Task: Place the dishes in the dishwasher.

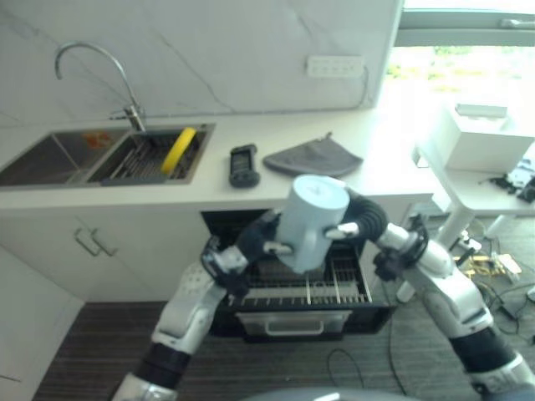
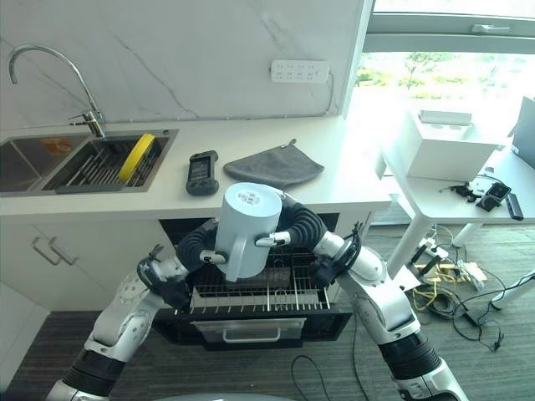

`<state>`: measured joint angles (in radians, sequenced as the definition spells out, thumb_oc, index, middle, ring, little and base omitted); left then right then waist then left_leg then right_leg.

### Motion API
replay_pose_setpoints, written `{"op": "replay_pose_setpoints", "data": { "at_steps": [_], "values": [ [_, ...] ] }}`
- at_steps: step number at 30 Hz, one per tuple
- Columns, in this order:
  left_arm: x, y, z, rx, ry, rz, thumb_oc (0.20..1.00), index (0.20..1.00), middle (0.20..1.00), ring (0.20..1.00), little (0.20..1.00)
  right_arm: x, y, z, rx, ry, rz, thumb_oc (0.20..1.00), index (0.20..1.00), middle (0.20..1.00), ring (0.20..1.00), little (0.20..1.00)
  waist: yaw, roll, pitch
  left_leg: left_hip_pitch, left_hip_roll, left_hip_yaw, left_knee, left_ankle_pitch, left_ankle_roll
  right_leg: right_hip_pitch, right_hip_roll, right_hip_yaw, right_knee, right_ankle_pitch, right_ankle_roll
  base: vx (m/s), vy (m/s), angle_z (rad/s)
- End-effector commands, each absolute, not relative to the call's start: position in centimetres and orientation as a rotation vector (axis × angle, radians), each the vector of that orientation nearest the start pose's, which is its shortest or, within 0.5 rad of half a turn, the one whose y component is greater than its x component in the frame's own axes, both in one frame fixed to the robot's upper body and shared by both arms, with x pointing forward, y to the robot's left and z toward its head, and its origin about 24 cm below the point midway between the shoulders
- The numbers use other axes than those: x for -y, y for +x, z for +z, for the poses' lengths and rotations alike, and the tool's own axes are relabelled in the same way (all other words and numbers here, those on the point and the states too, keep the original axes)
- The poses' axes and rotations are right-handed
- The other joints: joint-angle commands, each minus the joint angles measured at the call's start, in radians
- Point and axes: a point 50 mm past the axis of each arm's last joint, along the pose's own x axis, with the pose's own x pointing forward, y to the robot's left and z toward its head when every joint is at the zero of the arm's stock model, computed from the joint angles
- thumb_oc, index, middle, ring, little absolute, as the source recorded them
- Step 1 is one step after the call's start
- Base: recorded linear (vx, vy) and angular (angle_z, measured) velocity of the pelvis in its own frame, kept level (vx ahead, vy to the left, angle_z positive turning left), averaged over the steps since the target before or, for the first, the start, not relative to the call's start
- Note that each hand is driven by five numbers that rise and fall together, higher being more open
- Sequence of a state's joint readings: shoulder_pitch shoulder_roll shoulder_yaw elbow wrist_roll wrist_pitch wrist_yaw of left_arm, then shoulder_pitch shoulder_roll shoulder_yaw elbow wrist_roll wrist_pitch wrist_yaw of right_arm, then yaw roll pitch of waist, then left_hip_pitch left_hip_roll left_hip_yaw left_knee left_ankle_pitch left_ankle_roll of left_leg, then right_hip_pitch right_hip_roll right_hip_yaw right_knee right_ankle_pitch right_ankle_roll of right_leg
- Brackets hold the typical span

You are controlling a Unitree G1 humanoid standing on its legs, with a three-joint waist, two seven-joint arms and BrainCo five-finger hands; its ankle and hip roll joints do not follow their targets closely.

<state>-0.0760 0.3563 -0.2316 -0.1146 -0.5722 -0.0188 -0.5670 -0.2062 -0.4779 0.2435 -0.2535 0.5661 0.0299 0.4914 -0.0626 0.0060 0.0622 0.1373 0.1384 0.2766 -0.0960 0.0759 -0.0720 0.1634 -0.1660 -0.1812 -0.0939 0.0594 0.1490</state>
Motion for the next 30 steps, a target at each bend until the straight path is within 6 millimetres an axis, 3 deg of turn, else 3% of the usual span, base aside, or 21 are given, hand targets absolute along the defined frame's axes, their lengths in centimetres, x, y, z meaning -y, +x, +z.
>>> {"op": "replay_pose_setpoints", "data": {
  "at_steps": [1,15,19,20,21,24,29,30],
  "values": [
    [-18.1,26.2,11.7,0.317,-0.216,-0.573,1.000,1.000,1.000,1.000,1.000,16.8,26.0,17.0,0.473,-0.023,0.646,0.200,0.200,0.200,0.200,0.200,0.023,-0.025,0.004,0.050,0.050,-0.059,0.009,-0.077,-0.038,0.019,-0.016,-0.035,0.007,-0.038,0.010,0.00,0.000,0.00],
    [-20.4,26.1,11.0,0.260,-0.177,-0.411,1.000,1.000,1.000,1.000,1.000,18.2,26.1,15.6,0.418,0.008,0.522,0.200,0.200,0.200,0.200,0.200,0.020,-0.018,0.011,0.042,0.054,-0.063,0.009,-0.070,-0.042,0.014,-0.016,-0.036,0.007,-0.039,0.011,0.01,-0.011,0.04],
    [-21.3,26.2,9.7,0.160,0.027,-0.342,1.000,1.000,1.000,1.000,1.000,18.4,26.2,15.3,0.399,0.013,0.506,0.200,0.200,0.200,0.200,0.200,0.018,-0.012,0.016,0.043,0.054,-0.062,0.009,-0.067,-0.043,0.014,-0.014,-0.035,0.007,-0.038,0.012,0.07,-0.005,0.00],
    [-22.2,26.4,9.0,0.083,0.190,-0.311,1.000,1.000,1.000,1.000,1.000,18.7,26.1,15.4,0.384,0.012,0.493,0.200,0.200,0.200,0.200,0.200,0.015,-0.007,0.022,0.041,0.054,-0.061,0.009,-0.064,-0.042,0.014,-0.014,-0.034,0.007,-0.037,0.016,0.12,-0.005,0.00],
    [-22.4,26.4,8.7,0.054,0.241,-0.316,1.000,1.000,1.000,1.000,1.000,18.8,26.1,15.4,0.377,0.010,0.485,0.200,0.200,0.200,0.200,0.200,0.013,-0.005,0.025,0.040,0.054,-0.060,0.009,-0.063,-0.042,0.013,-0.014,-0.034,0.007,-0.037,0.017,0.15,-0.008,0.00],
    [-22.0,26.8,8.3,-0.024,0.388,-0.364,1.000,1.000,1.000,1.000,1.000,18.7,26.1,15.5,0.378,-0.003,0.474,0.200,0.200,0.200,0.200,0.200,0.006,0.003,0.046,0.017,0.055,-0.060,0.009,-0.056,-0.044,-0.006,-0.018,-0.026,0.007,-0.033,0.023,0.00,0.001,0.00],
    [-19.9,29.2,10.0,-0.044,0.545,-0.473,1.000,1.000,1.000,1.000,1.000,17.9,27.8,18.0,0.492,-0.067,0.453,0.200,0.200,0.200,0.200,0.200,-0.001,0.019,0.138,-0.123,0.050,-0.084,0.009,-0.025,-0.044,-0.136,-0.021,0.018,0.007,-0.004,0.023,-0.36,0.027,0.03],
    [-19.5,30.2,11.1,-0.055,0.581,-0.502,1.000,1.000,1.000,1.000,1.000,17.5,28.4,19.3,0.529,-0.089,0.456,0.200,0.200,0.200,0.200,0.200,-0.013,0.024,0.184,-0.166,0.044,-0.092,0.009,-0.013,-0.042,-0.181,-0.017,0.036,0.007,0.008,0.019,-0.43,0.063,-0.02]
  ]
}}
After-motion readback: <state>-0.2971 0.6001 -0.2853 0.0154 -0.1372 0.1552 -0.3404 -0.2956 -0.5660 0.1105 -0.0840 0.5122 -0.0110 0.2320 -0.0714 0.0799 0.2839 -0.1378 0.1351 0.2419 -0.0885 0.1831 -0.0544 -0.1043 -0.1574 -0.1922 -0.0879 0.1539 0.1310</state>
